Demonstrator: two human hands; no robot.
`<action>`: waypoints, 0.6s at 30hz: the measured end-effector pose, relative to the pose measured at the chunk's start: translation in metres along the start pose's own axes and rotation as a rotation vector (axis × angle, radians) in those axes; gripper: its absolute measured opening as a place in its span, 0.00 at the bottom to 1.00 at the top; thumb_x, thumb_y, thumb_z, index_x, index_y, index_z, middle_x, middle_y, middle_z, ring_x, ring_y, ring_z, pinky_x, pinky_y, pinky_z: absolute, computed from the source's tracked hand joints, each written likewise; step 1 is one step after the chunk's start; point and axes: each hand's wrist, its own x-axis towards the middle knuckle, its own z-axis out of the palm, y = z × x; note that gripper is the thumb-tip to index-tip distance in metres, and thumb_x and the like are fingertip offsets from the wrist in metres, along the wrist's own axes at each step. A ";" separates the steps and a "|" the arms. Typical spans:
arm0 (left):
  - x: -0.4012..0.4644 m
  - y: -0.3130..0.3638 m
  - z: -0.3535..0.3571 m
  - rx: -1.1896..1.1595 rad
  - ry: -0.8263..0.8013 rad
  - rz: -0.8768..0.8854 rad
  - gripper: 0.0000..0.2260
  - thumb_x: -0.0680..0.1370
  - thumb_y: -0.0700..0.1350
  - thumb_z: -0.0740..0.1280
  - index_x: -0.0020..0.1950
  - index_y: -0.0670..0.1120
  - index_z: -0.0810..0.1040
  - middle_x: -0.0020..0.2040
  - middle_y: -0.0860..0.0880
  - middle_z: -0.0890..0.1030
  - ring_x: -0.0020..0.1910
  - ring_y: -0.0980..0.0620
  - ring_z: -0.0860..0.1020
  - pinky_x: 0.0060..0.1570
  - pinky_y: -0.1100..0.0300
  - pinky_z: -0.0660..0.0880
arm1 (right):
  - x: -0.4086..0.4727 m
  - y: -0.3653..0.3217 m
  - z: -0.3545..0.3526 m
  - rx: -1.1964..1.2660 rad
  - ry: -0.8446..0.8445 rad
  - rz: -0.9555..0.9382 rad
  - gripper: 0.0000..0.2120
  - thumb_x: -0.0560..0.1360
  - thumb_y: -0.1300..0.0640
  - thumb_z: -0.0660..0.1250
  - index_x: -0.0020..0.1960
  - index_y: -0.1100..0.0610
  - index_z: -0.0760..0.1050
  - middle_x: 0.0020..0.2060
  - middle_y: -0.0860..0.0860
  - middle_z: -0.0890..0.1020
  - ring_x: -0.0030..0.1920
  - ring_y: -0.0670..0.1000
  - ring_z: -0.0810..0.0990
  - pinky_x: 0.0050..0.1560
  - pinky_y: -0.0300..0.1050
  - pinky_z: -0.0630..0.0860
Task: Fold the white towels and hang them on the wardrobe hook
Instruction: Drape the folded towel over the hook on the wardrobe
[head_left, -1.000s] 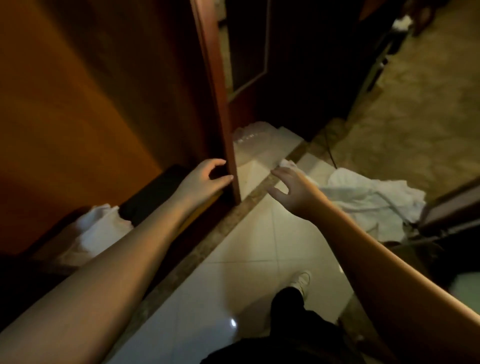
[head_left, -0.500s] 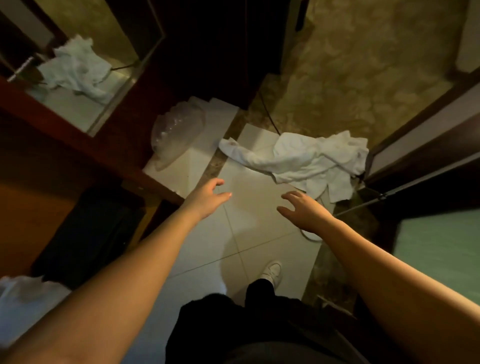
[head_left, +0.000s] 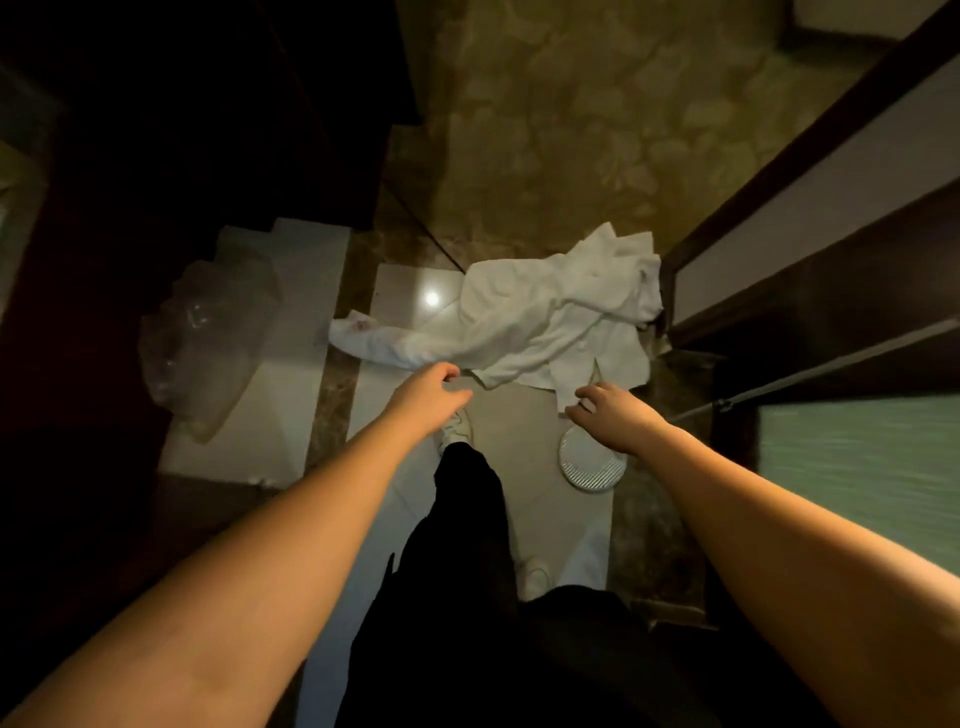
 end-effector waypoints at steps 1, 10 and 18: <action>0.025 0.006 -0.005 0.014 -0.025 0.005 0.22 0.79 0.52 0.68 0.72 0.47 0.72 0.68 0.46 0.75 0.62 0.43 0.77 0.62 0.50 0.74 | 0.017 0.002 -0.005 0.031 -0.001 0.037 0.28 0.82 0.41 0.59 0.76 0.56 0.67 0.73 0.56 0.70 0.72 0.58 0.70 0.69 0.50 0.68; 0.222 0.035 -0.028 0.198 -0.149 0.029 0.19 0.79 0.48 0.67 0.68 0.45 0.74 0.65 0.45 0.77 0.60 0.45 0.77 0.50 0.60 0.70 | 0.161 0.016 -0.025 0.367 -0.065 0.250 0.25 0.83 0.45 0.61 0.75 0.58 0.68 0.74 0.57 0.69 0.72 0.57 0.69 0.69 0.46 0.66; 0.392 0.017 0.038 0.214 -0.217 0.007 0.17 0.78 0.51 0.68 0.66 0.46 0.77 0.62 0.48 0.80 0.58 0.49 0.77 0.50 0.62 0.65 | 0.330 0.062 0.007 0.488 -0.098 0.310 0.24 0.84 0.46 0.58 0.73 0.60 0.71 0.71 0.58 0.73 0.69 0.59 0.72 0.66 0.46 0.67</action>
